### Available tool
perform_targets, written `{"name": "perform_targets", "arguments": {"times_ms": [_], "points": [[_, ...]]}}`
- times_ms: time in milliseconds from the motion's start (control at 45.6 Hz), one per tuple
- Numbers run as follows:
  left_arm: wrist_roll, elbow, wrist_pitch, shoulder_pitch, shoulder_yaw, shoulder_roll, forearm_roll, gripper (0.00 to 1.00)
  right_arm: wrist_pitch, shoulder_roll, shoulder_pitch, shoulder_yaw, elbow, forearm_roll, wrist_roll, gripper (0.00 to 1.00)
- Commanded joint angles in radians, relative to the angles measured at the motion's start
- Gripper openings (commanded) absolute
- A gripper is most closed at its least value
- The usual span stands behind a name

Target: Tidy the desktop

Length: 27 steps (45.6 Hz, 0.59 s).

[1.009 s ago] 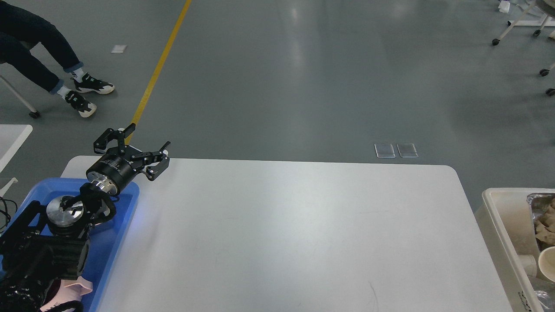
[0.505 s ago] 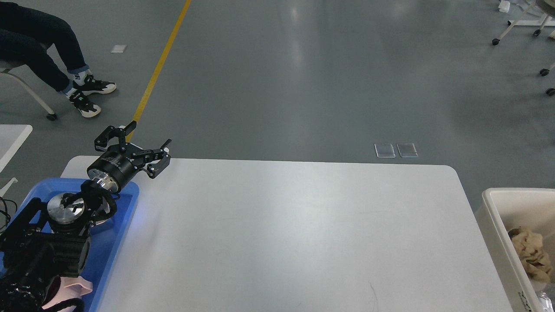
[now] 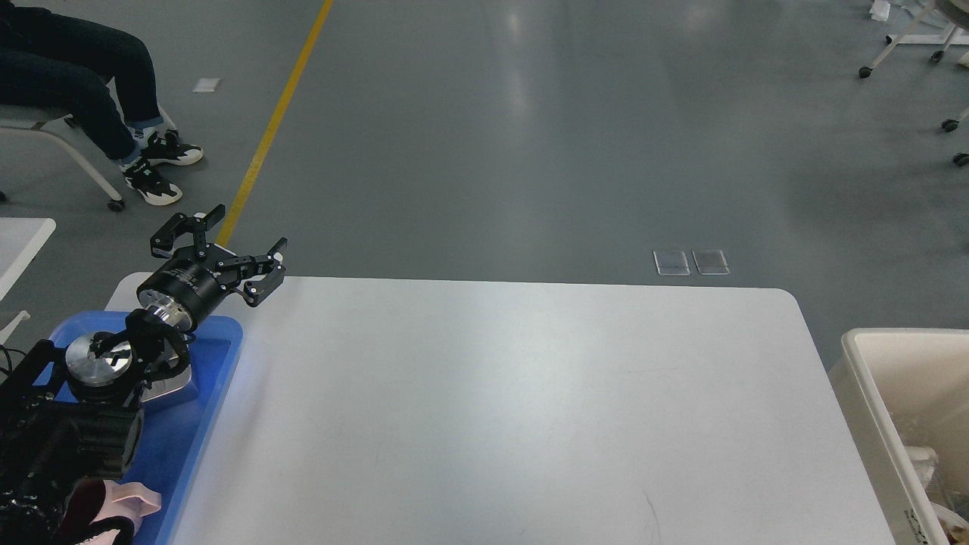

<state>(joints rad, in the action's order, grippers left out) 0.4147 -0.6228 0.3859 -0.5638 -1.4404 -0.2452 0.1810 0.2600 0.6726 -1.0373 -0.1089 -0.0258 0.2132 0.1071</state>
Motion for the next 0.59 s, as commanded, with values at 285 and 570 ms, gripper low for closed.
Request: {"name": "perform_targets", "arguments": {"times_ms": [285, 570], "points": [[0.004, -0.002, 0.021, -0.001, 0.001, 0.001, 0.003, 0.98, 0.048, -0.355, 0.028, -0.474, -0.003, 0.018, -0.009, 1.00], [0.030, 0.000, 0.116, -0.016, 0.254, -0.019, -0.002, 0.98, 0.206, -0.481, 0.072, -0.554, -0.003, 0.018, -0.012, 1.00]]}}
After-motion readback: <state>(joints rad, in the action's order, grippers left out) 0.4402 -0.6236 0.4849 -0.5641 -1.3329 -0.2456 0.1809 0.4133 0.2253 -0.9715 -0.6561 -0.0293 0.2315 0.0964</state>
